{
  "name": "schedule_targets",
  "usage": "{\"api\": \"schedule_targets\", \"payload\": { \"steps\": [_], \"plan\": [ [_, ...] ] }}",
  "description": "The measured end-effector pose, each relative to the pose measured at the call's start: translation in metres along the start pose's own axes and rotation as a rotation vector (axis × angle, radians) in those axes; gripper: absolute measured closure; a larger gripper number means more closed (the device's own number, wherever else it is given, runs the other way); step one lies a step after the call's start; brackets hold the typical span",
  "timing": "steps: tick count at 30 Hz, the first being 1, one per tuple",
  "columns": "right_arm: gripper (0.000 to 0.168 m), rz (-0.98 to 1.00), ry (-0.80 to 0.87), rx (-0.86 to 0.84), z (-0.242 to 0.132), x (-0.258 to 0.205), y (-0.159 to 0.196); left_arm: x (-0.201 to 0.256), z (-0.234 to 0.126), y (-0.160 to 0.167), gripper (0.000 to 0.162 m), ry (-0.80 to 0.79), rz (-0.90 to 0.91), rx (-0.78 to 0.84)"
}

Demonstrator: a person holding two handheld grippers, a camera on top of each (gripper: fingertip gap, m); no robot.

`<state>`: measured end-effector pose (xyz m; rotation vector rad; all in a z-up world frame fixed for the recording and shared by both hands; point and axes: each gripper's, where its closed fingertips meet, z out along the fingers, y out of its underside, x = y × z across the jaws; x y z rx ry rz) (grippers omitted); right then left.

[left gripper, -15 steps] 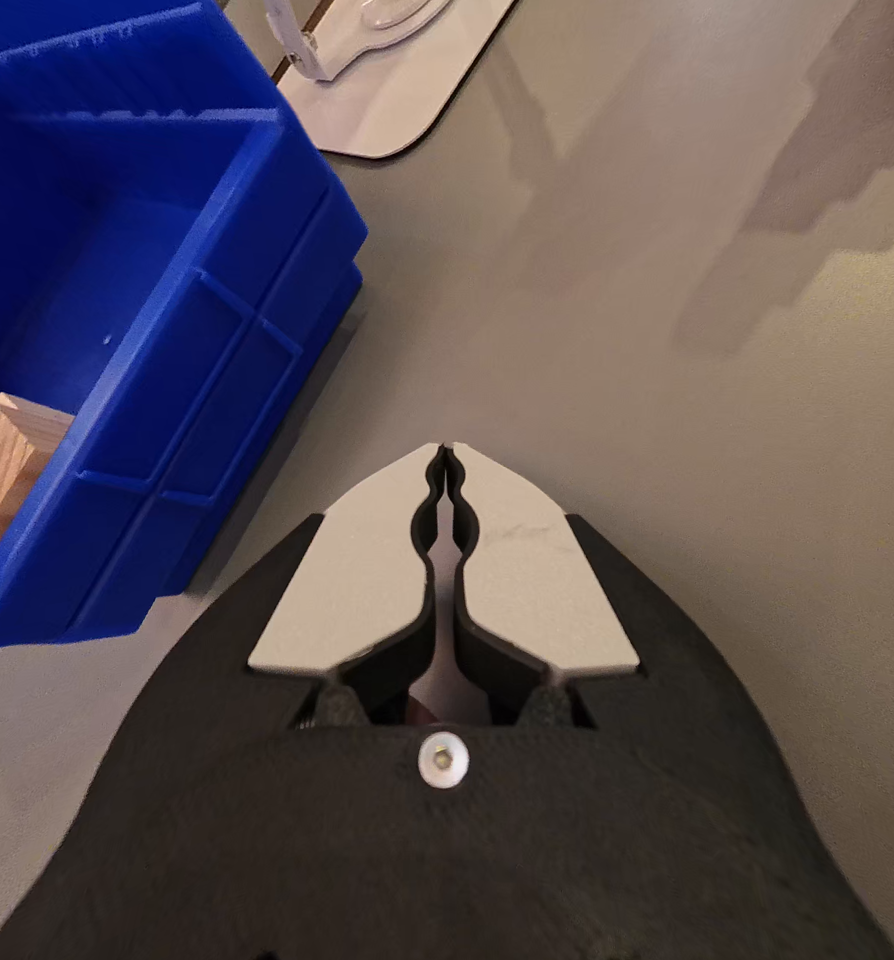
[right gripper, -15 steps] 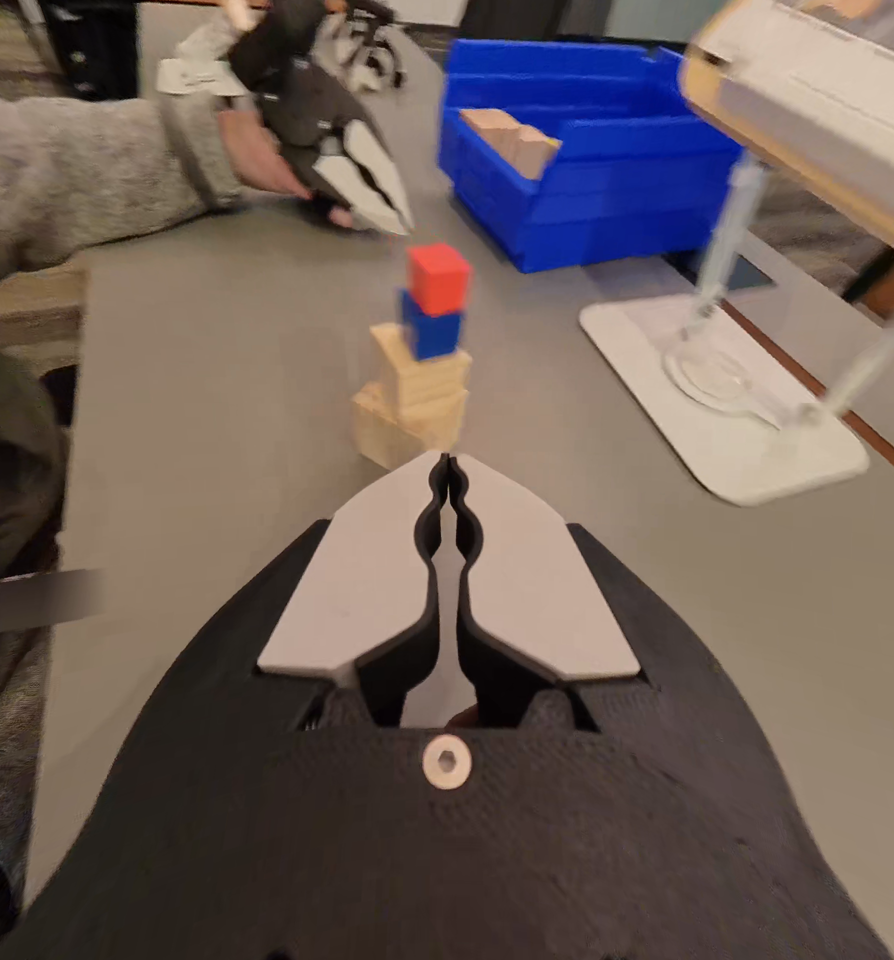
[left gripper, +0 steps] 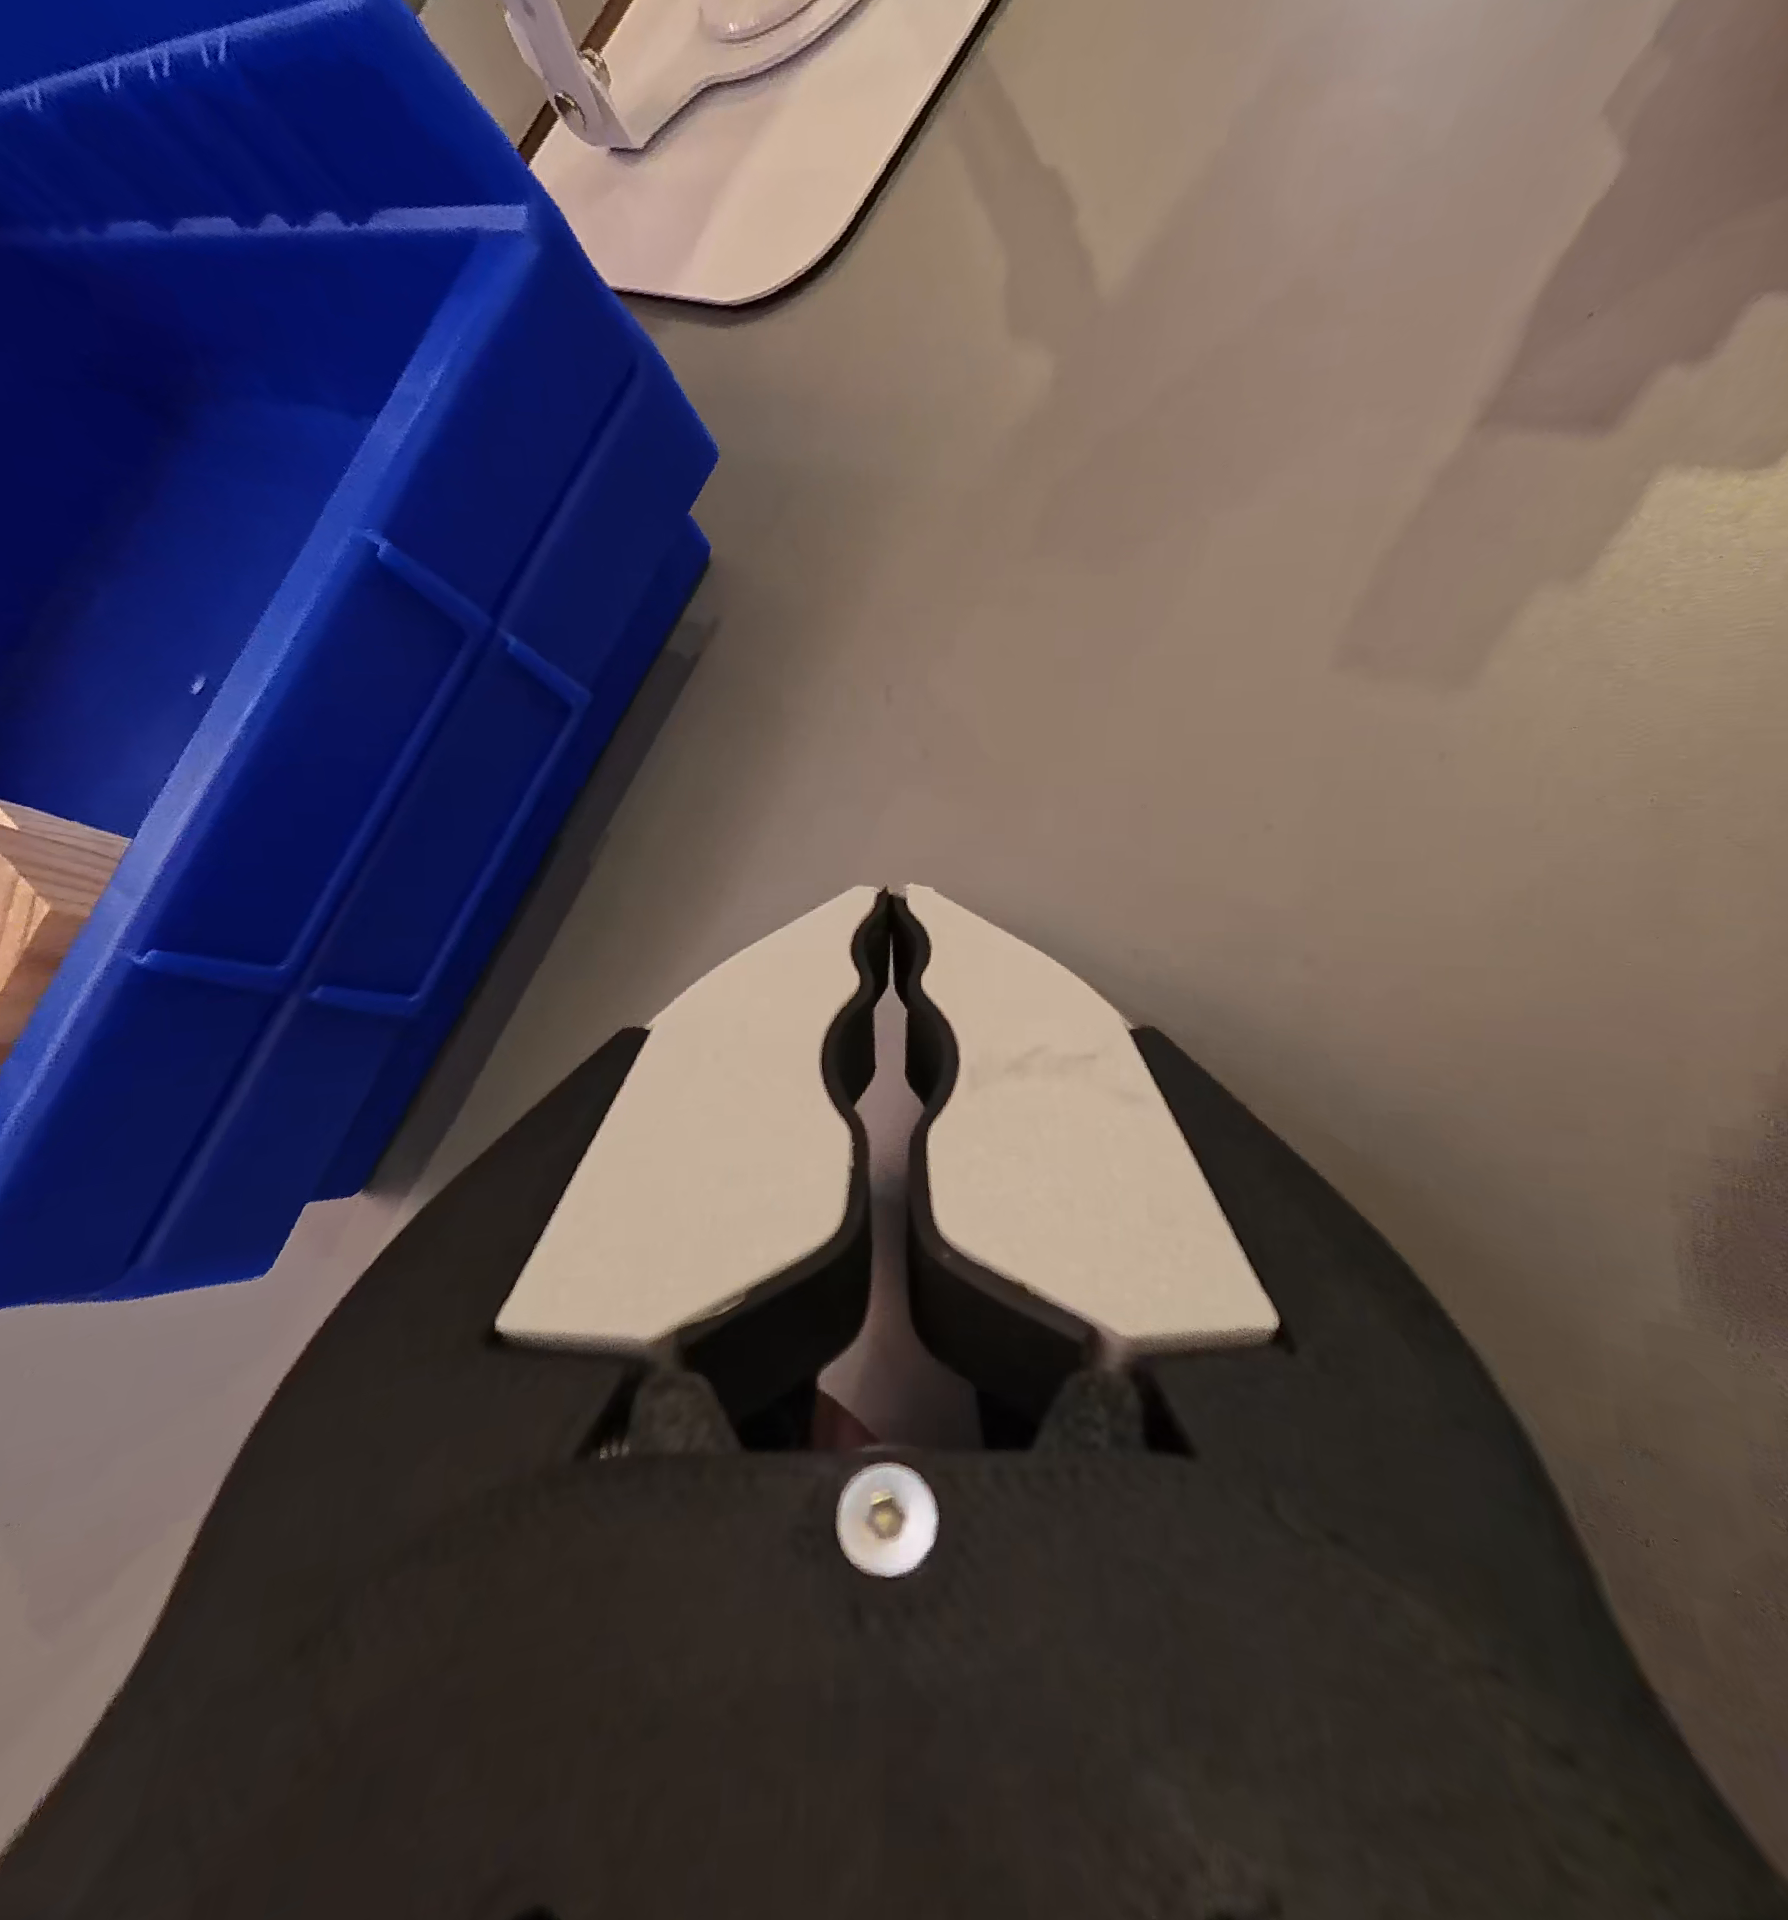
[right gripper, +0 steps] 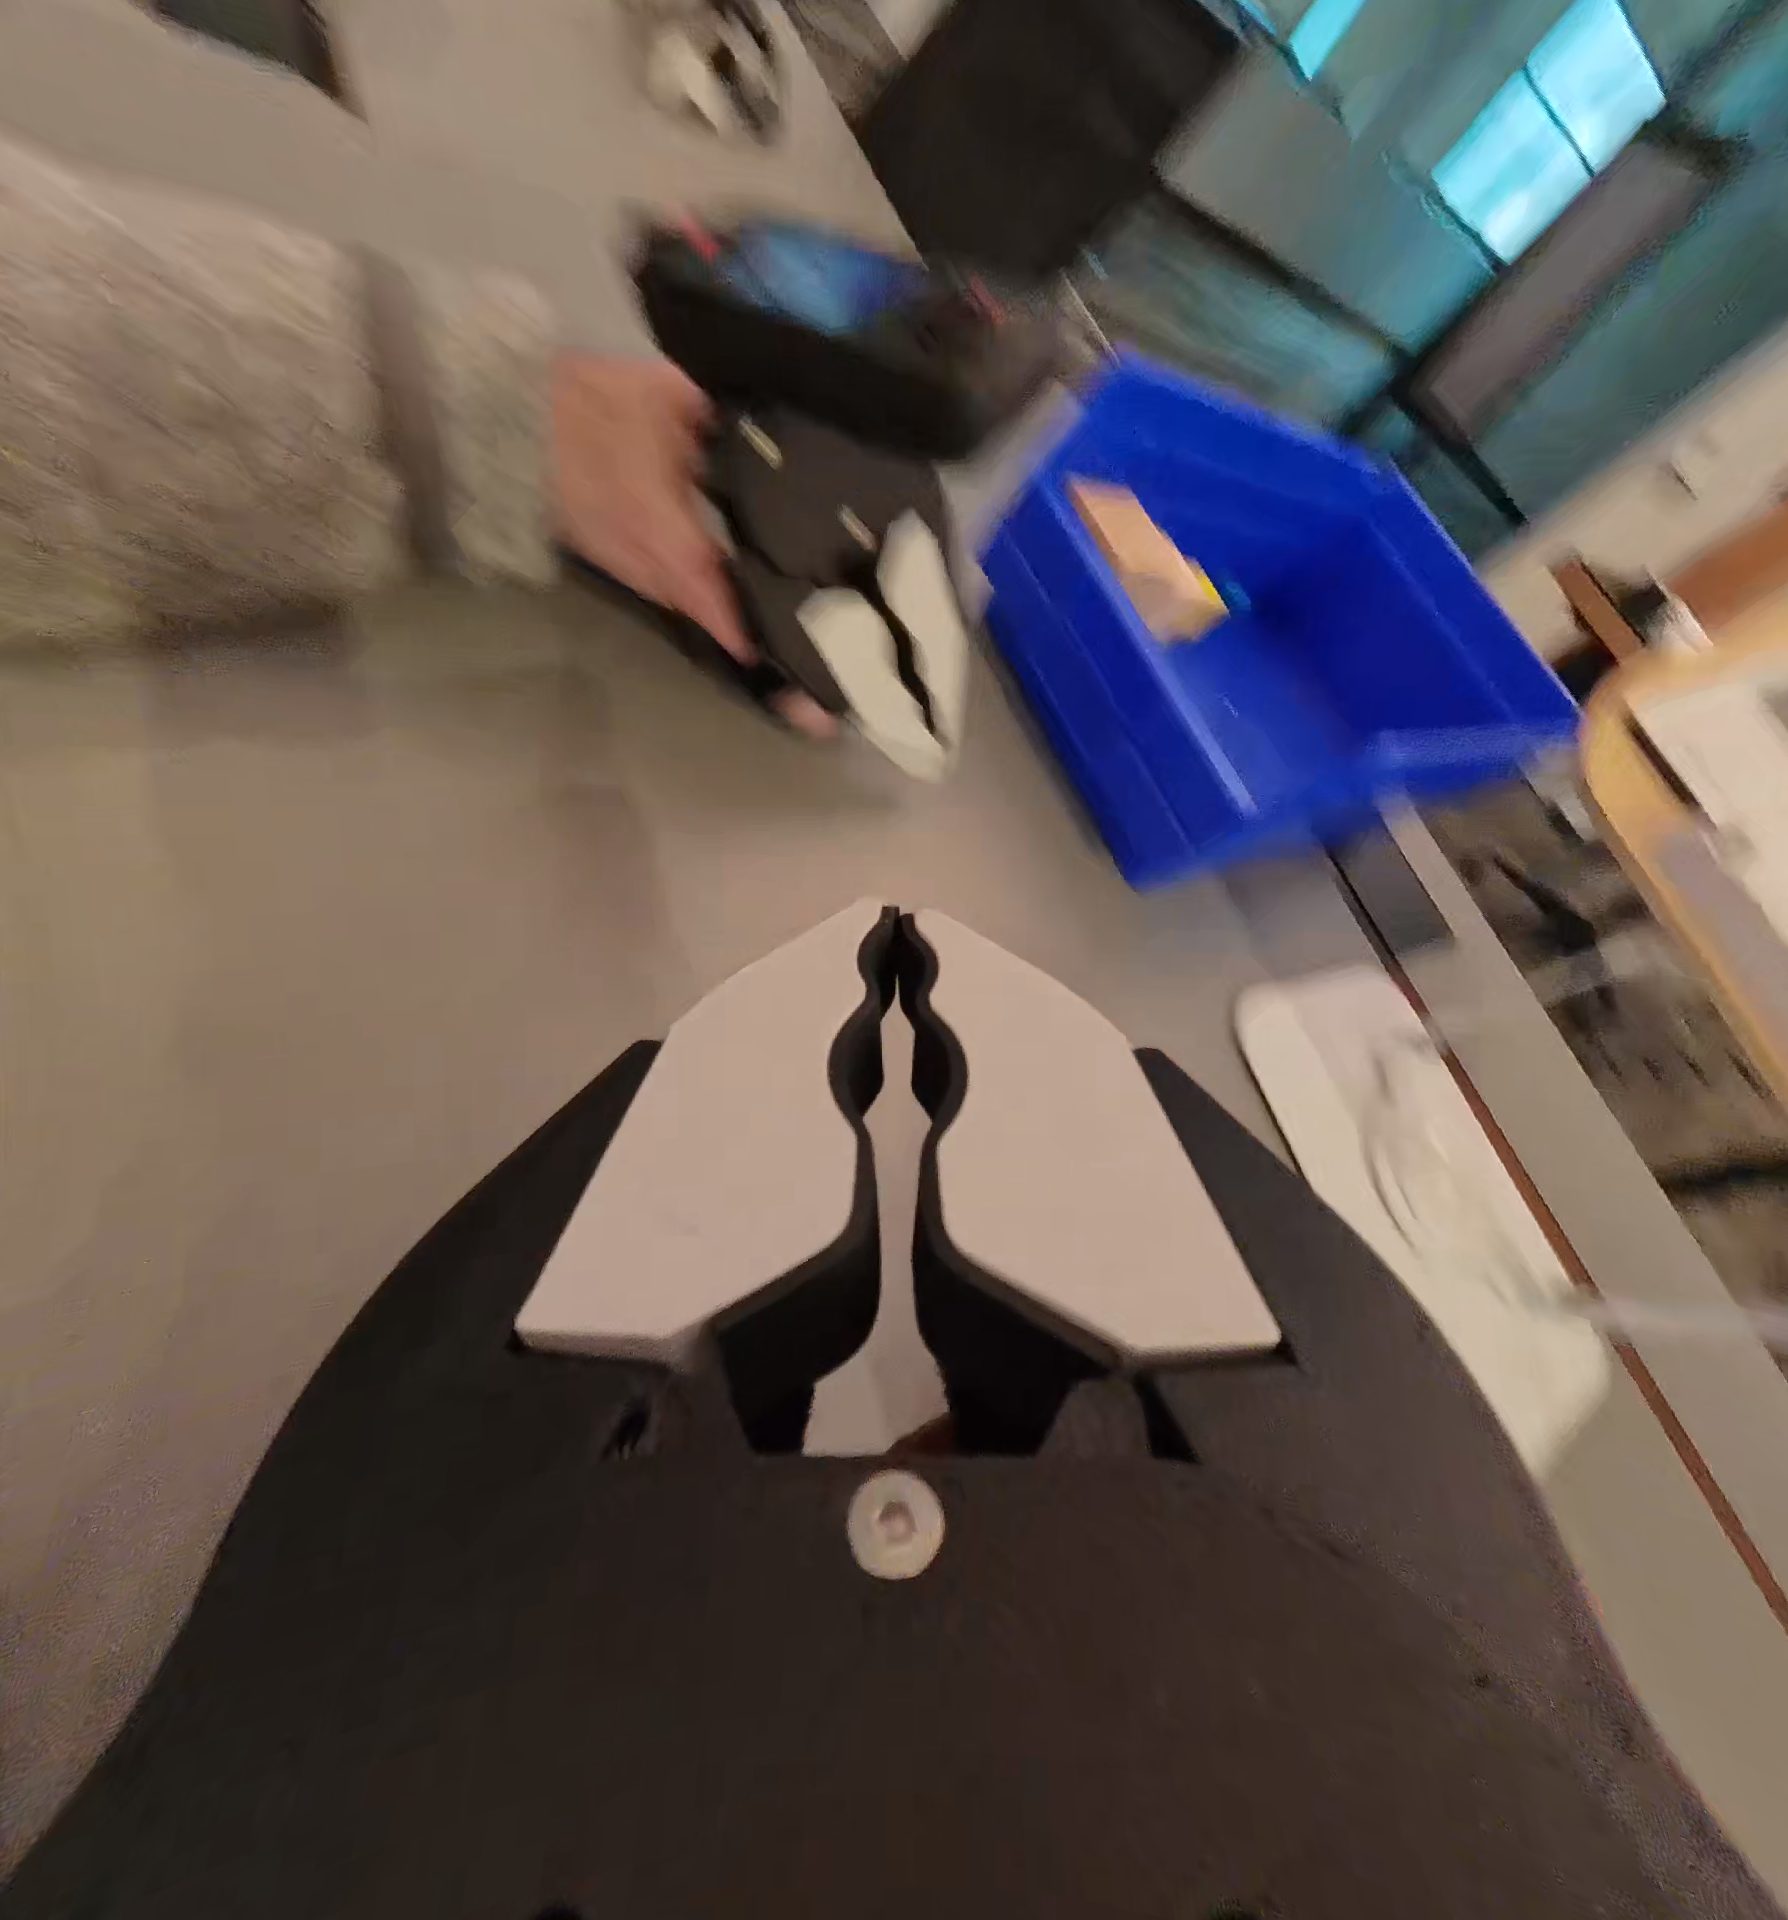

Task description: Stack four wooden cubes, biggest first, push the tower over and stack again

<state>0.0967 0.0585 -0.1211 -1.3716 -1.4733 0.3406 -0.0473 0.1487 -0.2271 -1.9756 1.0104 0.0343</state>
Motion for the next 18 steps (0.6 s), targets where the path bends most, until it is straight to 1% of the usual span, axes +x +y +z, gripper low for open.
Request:
{"api": "schedule_targets", "payload": {
  "steps": [1, 2, 3, 4, 5, 7, 9, 12, 16, 18],
  "plan": [
    [0.168, 0.043, 0.060, -0.084, 0.000, 0.022, 0.034, 0.001, 0.000, 0.000, 0.162, 0.005, 0.002, -0.001],
    [0.168, 0.110, 0.088, -0.179, -0.004, 0.040, 0.076, 0.001, 0.000, 0.000, 0.162, 0.008, 0.004, -0.001],
    [0.164, 0.180, 0.122, -0.211, -0.015, 0.054, 0.107, 0.002, 0.000, 0.000, 0.162, 0.011, 0.004, 0.003],
    [0.168, 0.211, 0.161, -0.260, -0.030, 0.064, 0.133, 0.002, -0.001, -0.001, 0.162, 0.015, 0.003, 0.006],
    [0.168, 0.239, 0.175, -0.316, -0.045, 0.069, 0.159, 0.002, -0.001, -0.001, 0.162, 0.017, 0.001, 0.009],
    [0.168, 0.336, 0.196, -0.323, -0.069, 0.074, 0.190, 0.002, 0.000, -0.001, 0.162, 0.022, -0.001, 0.008],
    [0.168, 0.357, 0.215, -0.319, -0.091, 0.076, 0.203, 0.002, 0.001, 0.000, 0.162, 0.019, 0.004, -0.003],
    [0.168, 0.362, 0.205, -0.295, -0.112, 0.077, 0.211, 0.003, 0.003, 0.002, 0.162, 0.010, 0.017, -0.018],
    [0.168, 0.359, 0.144, -0.300, -0.117, 0.066, 0.228, 0.001, 0.003, 0.002, 0.162, 0.000, 0.012, -0.025],
    [0.168, 0.380, 0.143, -0.286, -0.121, 0.067, 0.231, 0.001, 0.004, 0.002, 0.162, -0.005, 0.012, -0.027]
  ]
}}
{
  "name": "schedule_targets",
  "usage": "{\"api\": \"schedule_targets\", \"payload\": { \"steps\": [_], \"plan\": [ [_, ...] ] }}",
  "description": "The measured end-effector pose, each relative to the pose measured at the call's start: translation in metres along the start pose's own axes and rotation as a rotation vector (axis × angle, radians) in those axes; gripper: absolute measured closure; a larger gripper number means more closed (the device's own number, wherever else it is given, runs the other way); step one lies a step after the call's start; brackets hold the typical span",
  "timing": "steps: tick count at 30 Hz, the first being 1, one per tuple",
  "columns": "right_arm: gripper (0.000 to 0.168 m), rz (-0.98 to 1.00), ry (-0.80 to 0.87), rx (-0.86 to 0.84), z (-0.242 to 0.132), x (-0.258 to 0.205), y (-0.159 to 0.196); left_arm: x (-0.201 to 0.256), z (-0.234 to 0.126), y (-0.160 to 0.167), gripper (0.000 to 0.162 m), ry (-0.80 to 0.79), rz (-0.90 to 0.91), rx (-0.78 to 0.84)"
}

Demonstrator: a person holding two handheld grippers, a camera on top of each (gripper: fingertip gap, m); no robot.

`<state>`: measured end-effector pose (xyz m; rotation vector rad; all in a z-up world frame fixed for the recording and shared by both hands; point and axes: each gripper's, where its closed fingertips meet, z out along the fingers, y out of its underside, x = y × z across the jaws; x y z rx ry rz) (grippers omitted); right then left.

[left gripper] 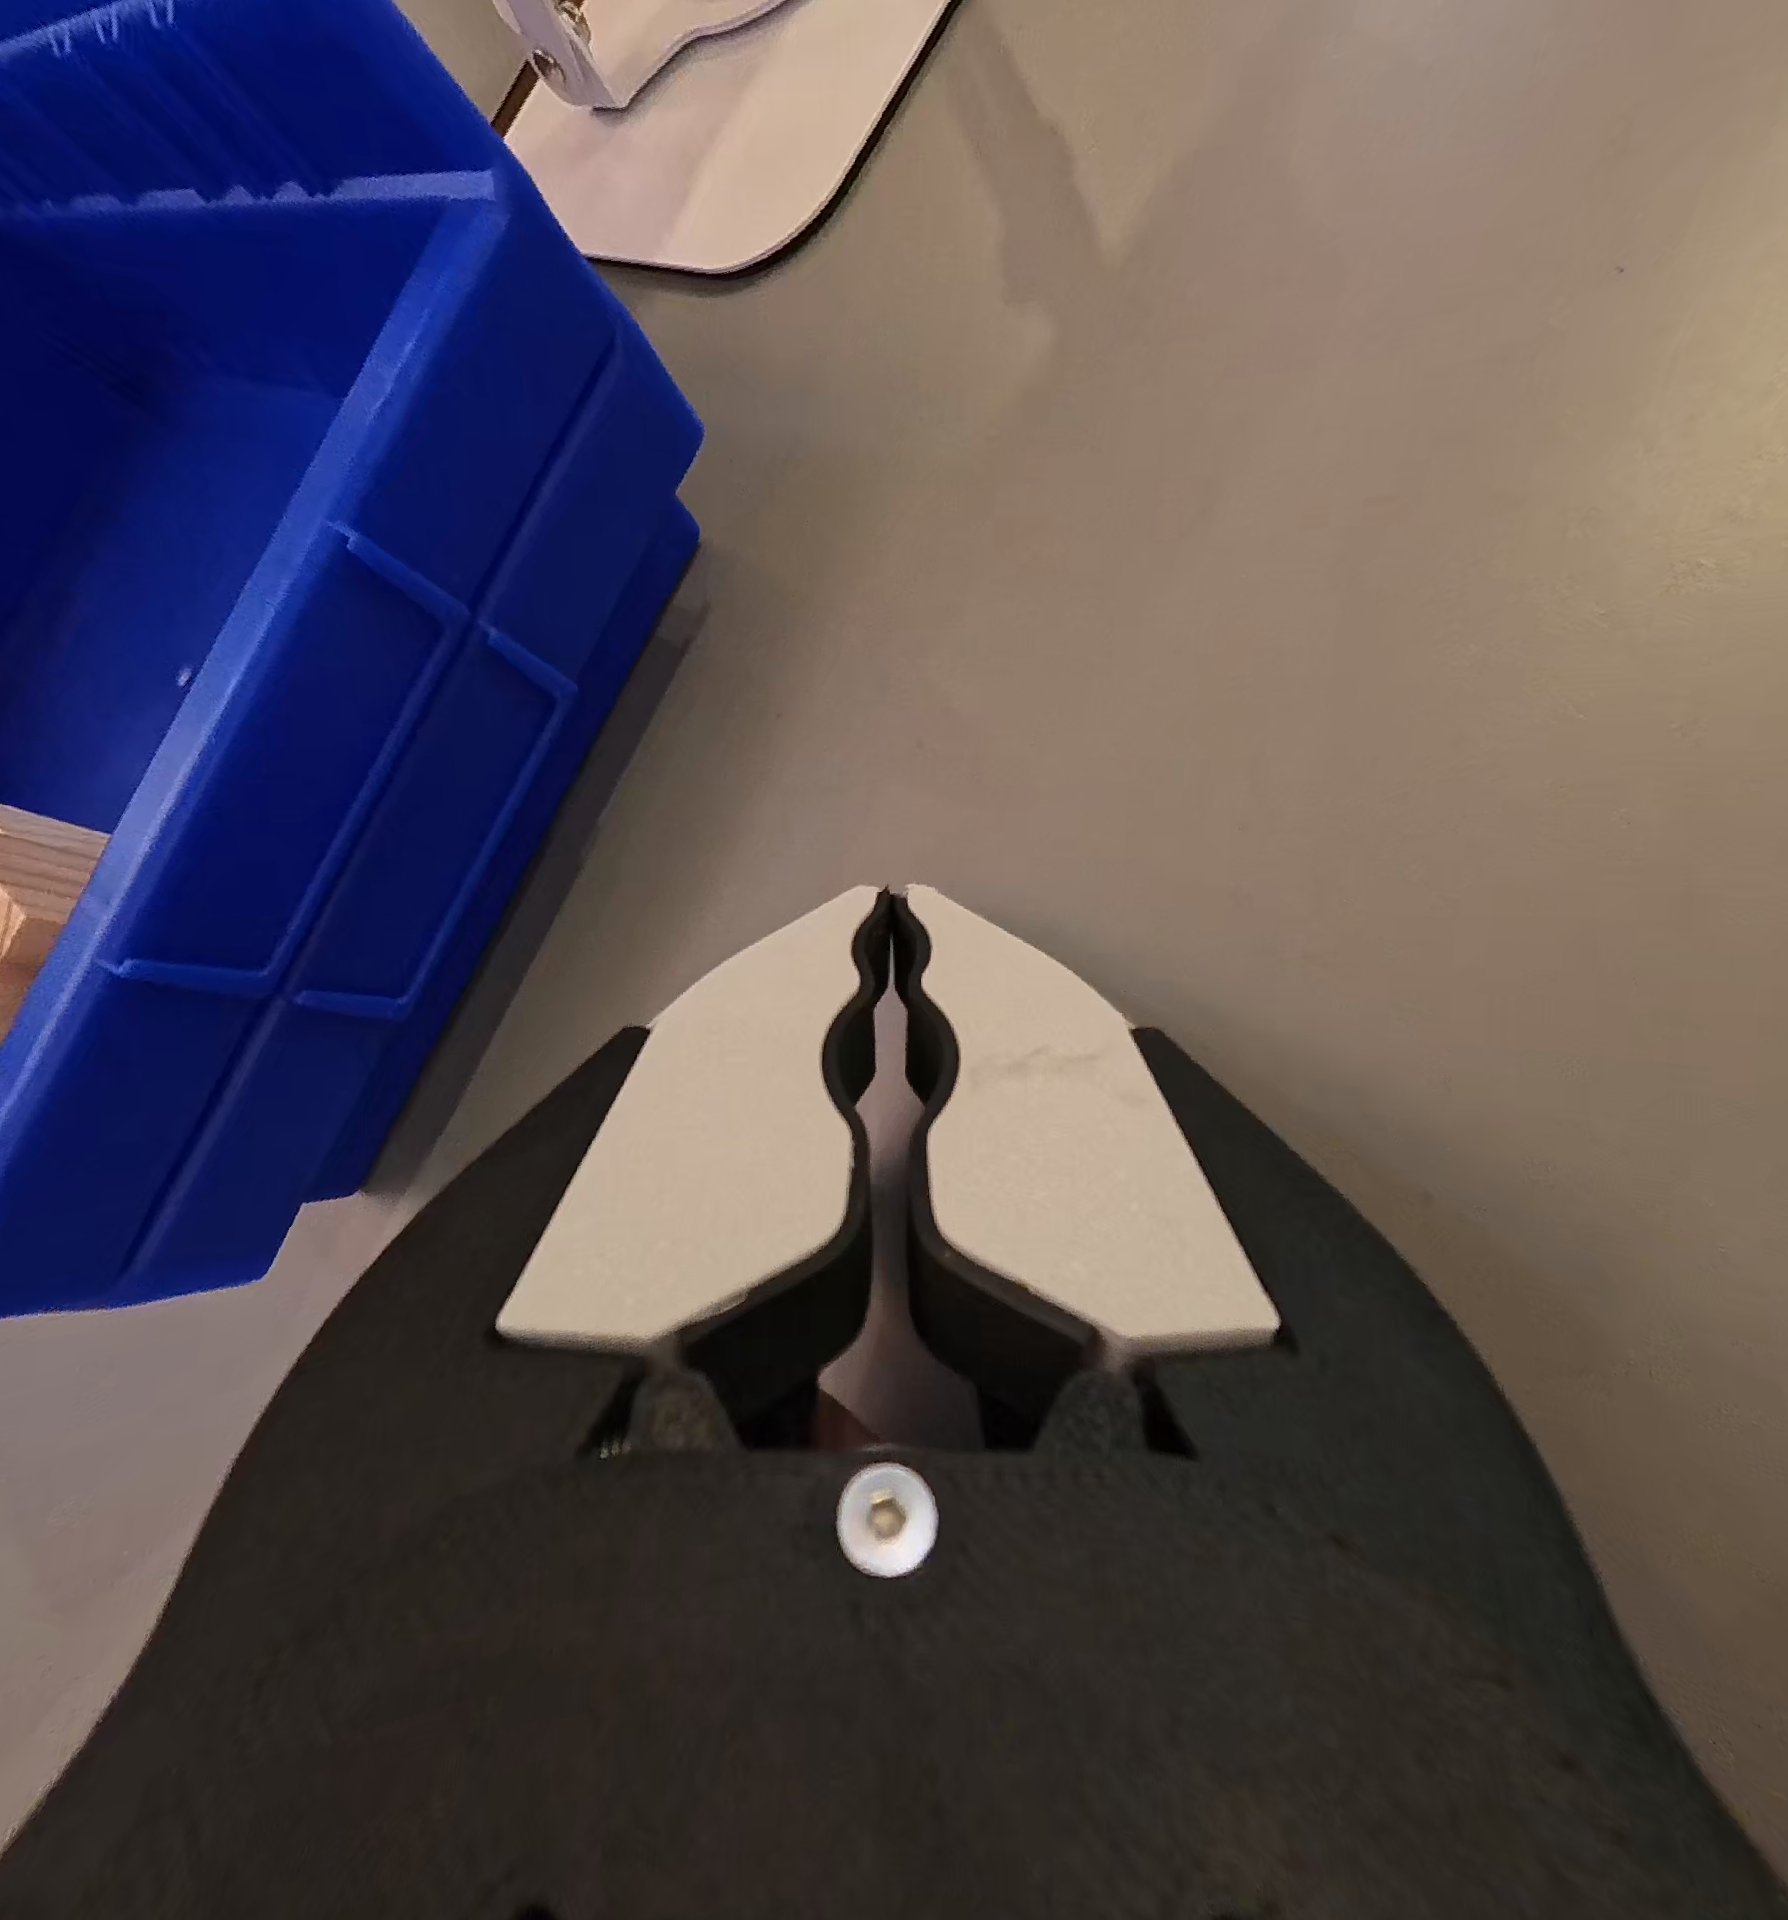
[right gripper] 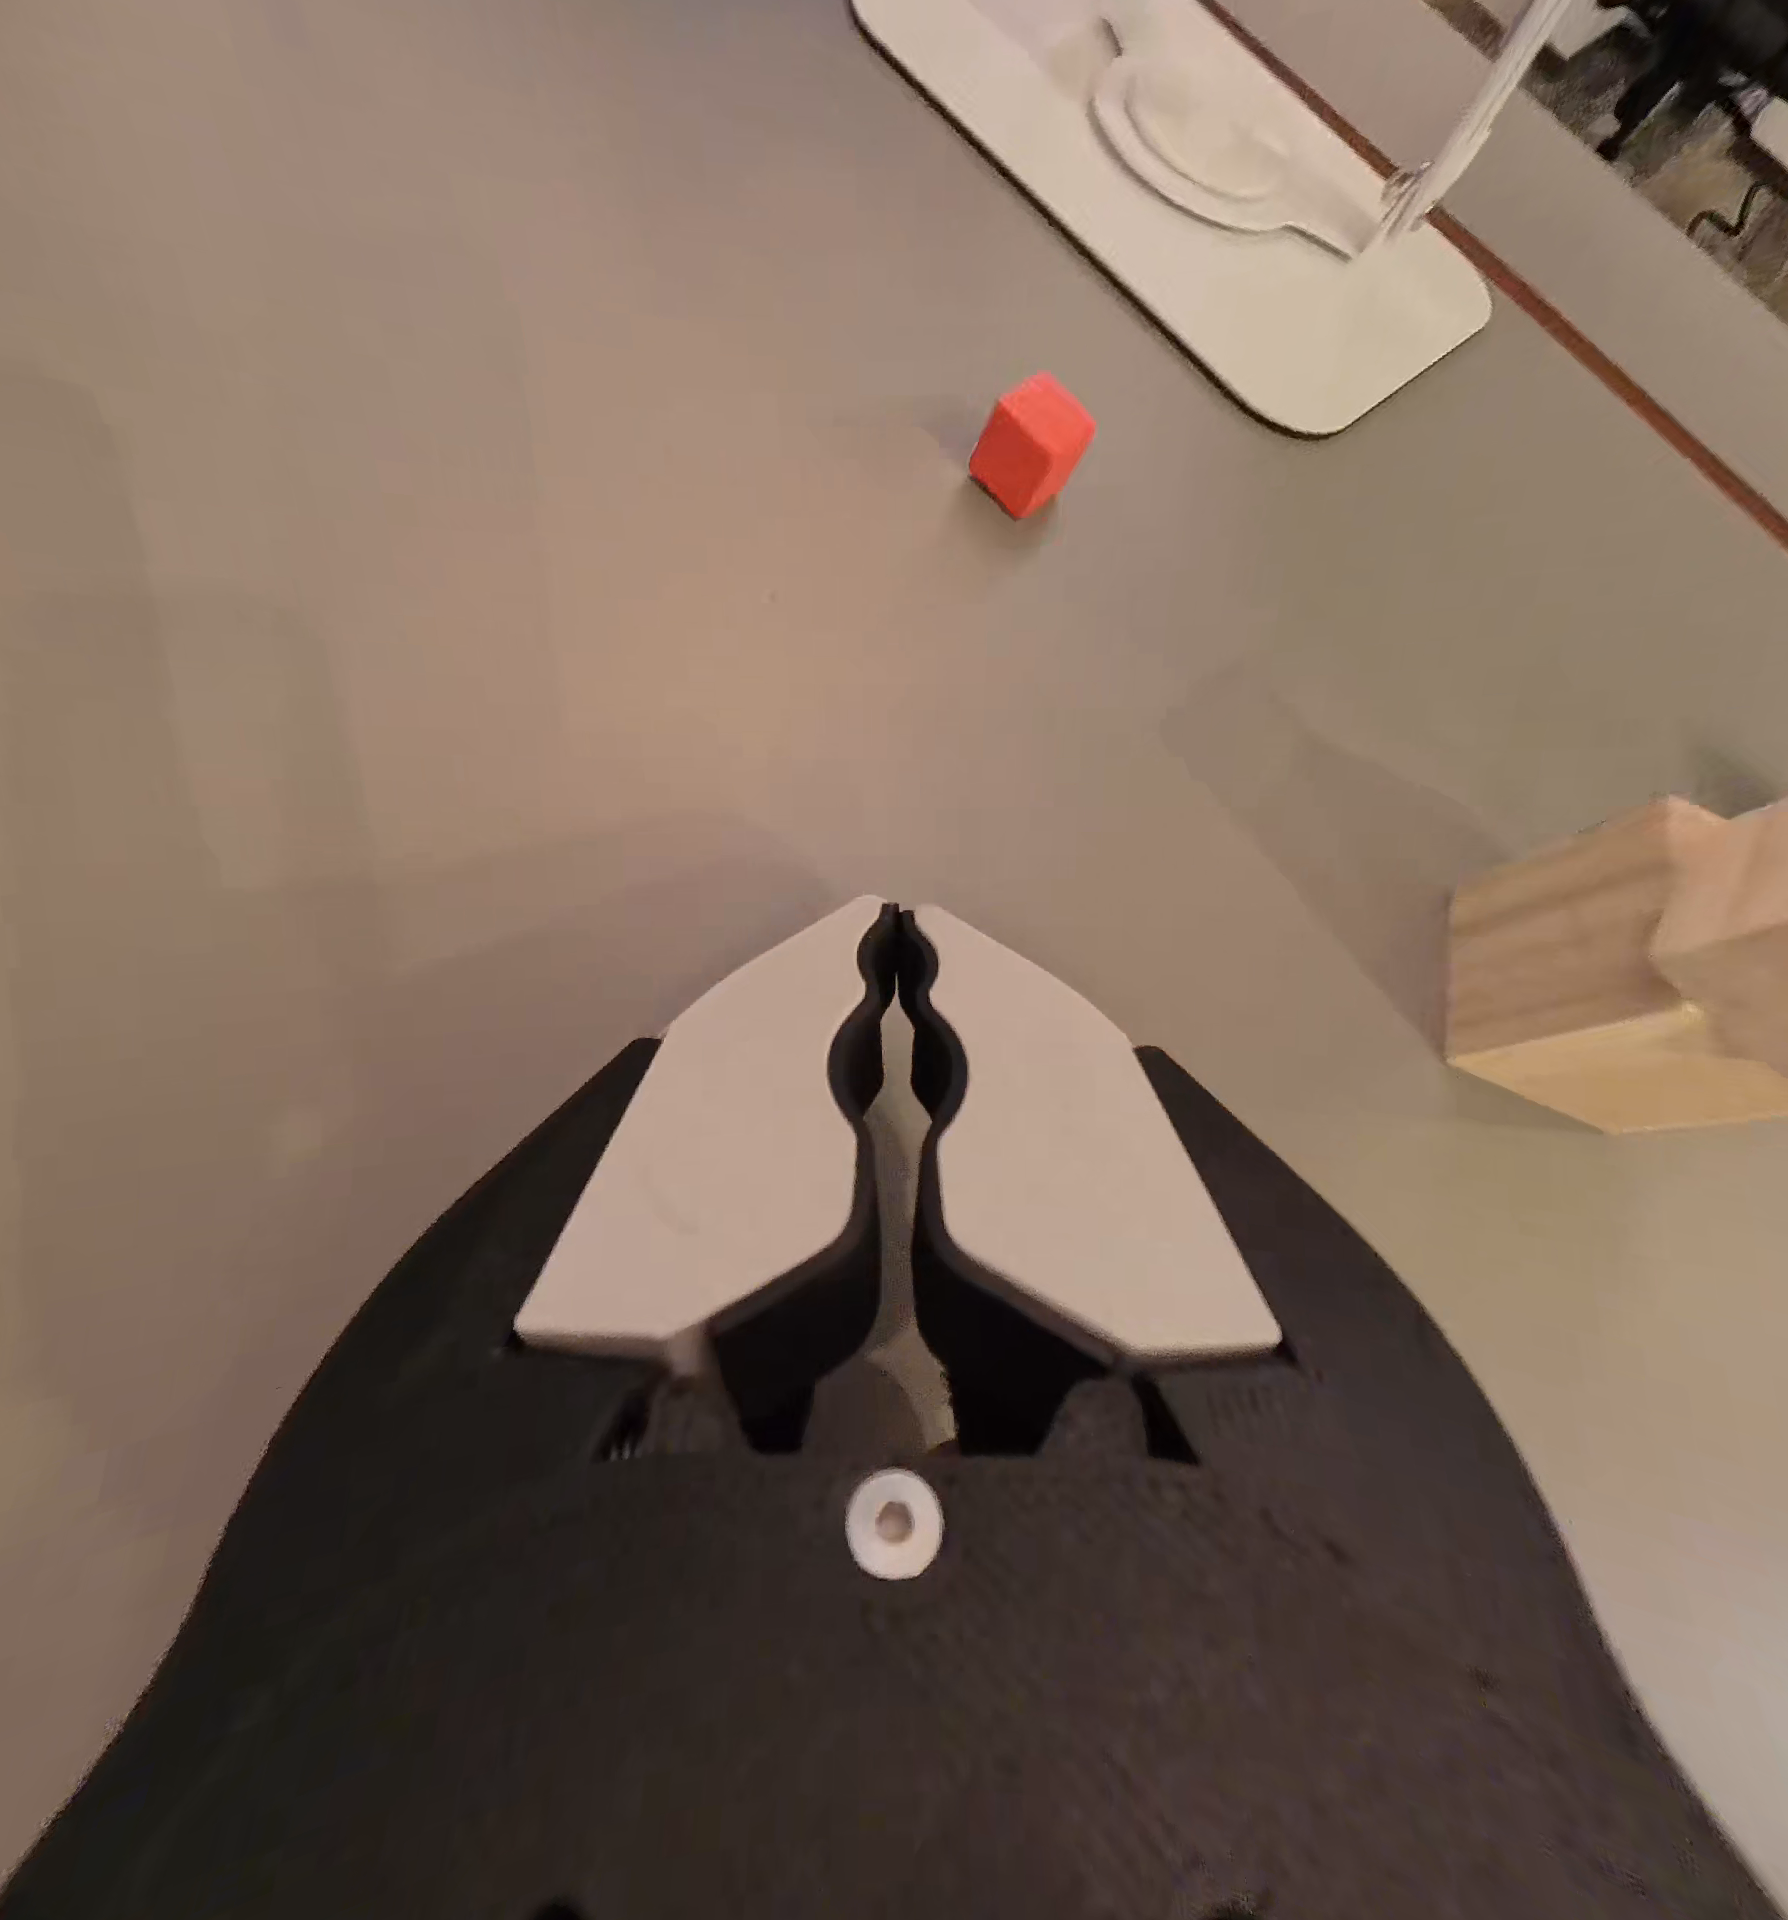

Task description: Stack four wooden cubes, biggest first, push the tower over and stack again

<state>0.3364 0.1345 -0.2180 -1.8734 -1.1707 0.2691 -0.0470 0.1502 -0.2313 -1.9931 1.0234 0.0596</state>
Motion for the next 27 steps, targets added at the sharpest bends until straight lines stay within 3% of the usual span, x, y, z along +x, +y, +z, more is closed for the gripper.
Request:
{"api": "schedule_targets", "payload": {
  "steps": [5, 12, 17, 20, 24, 27],
  "plan": [
    [0.168, 0.050, 0.014, 0.053, -0.007, 0.024, -0.004, -0.001, 0.000, 0.000, 0.162, -0.004, -0.003, -0.002],
    [0.168, 0.209, 0.251, 0.111, -0.035, 0.144, 0.000, -0.001, 0.000, 0.000, 0.162, -0.004, -0.002, -0.002],
    [0.168, 0.263, 0.356, 0.092, -0.035, 0.198, 0.015, 0.000, 0.000, 0.000, 0.162, -0.002, -0.003, -0.002],
    [0.168, 0.195, 0.249, 0.075, -0.013, 0.177, 0.008, -0.001, 0.000, 0.000, 0.162, -0.002, -0.003, -0.002],
    [0.168, -0.149, -0.026, 0.100, 0.010, 0.083, -0.020, 0.000, 0.000, 0.000, 0.162, -0.001, -0.002, -0.002],
    [0.168, -0.143, -0.074, 0.125, 0.011, 0.073, -0.024, 0.000, 0.000, 0.000, 0.162, -0.003, 0.000, -0.002]
  ]
}}
